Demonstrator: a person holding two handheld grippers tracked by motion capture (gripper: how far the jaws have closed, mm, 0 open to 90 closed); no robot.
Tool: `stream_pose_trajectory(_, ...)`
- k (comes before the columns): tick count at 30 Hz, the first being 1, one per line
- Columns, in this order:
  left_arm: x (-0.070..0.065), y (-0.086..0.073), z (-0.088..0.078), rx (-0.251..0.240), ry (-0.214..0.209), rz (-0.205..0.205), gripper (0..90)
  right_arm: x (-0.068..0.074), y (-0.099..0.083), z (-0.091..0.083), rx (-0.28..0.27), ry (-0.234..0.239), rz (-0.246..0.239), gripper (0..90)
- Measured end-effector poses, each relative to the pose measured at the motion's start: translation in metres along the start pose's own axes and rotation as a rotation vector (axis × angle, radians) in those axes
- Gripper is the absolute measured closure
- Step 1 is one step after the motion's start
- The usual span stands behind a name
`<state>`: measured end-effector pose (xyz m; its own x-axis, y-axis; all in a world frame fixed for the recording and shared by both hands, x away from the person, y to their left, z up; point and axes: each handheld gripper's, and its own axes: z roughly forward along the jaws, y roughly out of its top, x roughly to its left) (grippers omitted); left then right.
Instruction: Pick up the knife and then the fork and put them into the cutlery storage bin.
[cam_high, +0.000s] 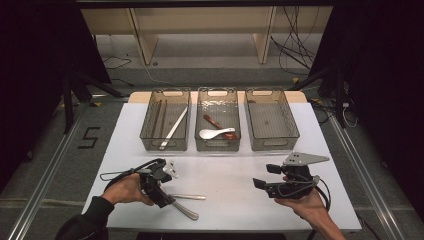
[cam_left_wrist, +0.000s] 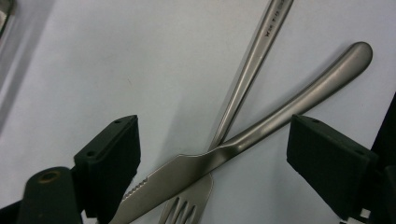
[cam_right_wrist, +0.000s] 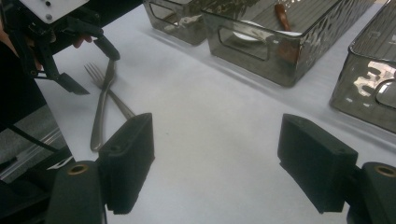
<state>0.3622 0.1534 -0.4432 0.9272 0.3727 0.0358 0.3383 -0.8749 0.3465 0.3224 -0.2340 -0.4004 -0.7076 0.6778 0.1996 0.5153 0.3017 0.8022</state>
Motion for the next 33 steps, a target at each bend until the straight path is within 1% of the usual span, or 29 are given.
stream_pose_trajectory(4, 0.0, 0.0, 0.0, 0.017, 0.002, 0.022, 17.7, 0.001, 0.0, -0.001, -0.003, -0.002, -0.002, 28.0)
stream_pose_trajectory(8, -0.002, -0.002, 0.001, 0.022, 0.001, 0.029, 18.7, 0.001, 0.001, 0.0, -0.002, -0.003, -0.005, 28.1)
stream_pose_trajectory(9, -0.003, -0.002, 0.002, 0.022, -0.005, 0.029, 18.8, 0.002, 0.001, 0.0, -0.001, -0.003, -0.006, 28.1)
stream_pose_trajectory(11, -0.003, -0.001, 0.003, 0.048, -0.007, 0.061, 19.1, 0.003, 0.001, 0.0, 0.001, -0.001, -0.013, 28.1)
stream_pose_trajectory(12, -0.004, -0.001, 0.005, 0.048, -0.005, 0.057, 19.3, 0.003, 0.001, 0.0, 0.002, -0.003, -0.015, 28.1)
stream_pose_trajectory(14, -0.003, -0.001, 0.007, 0.065, -0.01, 0.071, 19.6, 0.002, 0.001, 0.001, 0.004, -0.001, -0.014, 28.1)
stream_pose_trajectory(17, -0.004, -0.002, 0.011, 0.088, -0.031, 0.081, 19.9, 0.002, 0.001, 0.0, 0.004, -0.001, -0.013, 28.1)
stream_pose_trajectory(21, -0.003, -0.003, 0.015, 0.108, -0.032, 0.096, 21.6, 0.003, 0.001, 0.001, 0.006, 0.0, -0.014, 28.1)
stream_pose_trajectory(23, -0.002, -0.003, 0.016, 0.106, -0.025, 0.089, 22.9, 0.003, 0.001, 0.002, 0.007, 0.0, -0.014, 28.2)
stream_pose_trajectory(24, -0.001, -0.002, 0.016, 0.108, -0.029, 0.089, 23.6, 0.002, 0.001, 0.002, 0.009, 0.0, -0.013, 28.2)
stream_pose_trajectory(28, -0.001, -0.002, 0.019, 0.115, -0.031, 0.105, 26.8, 0.003, 0.001, 0.003, 0.01, 0.003, -0.014, 28.4)
stream_pose_trajectory(30, -0.001, -0.002, 0.02, 0.118, -0.036, 0.12, 28.6, 0.003, 0.001, 0.003, 0.01, 0.002, -0.018, 28.4)
stream_pose_trajectory(33, -0.002, -0.001, 0.022, 0.131, -0.03, 0.138, 30.6, 0.003, 0.001, 0.003, 0.012, 0.002, -0.017, 28.5)
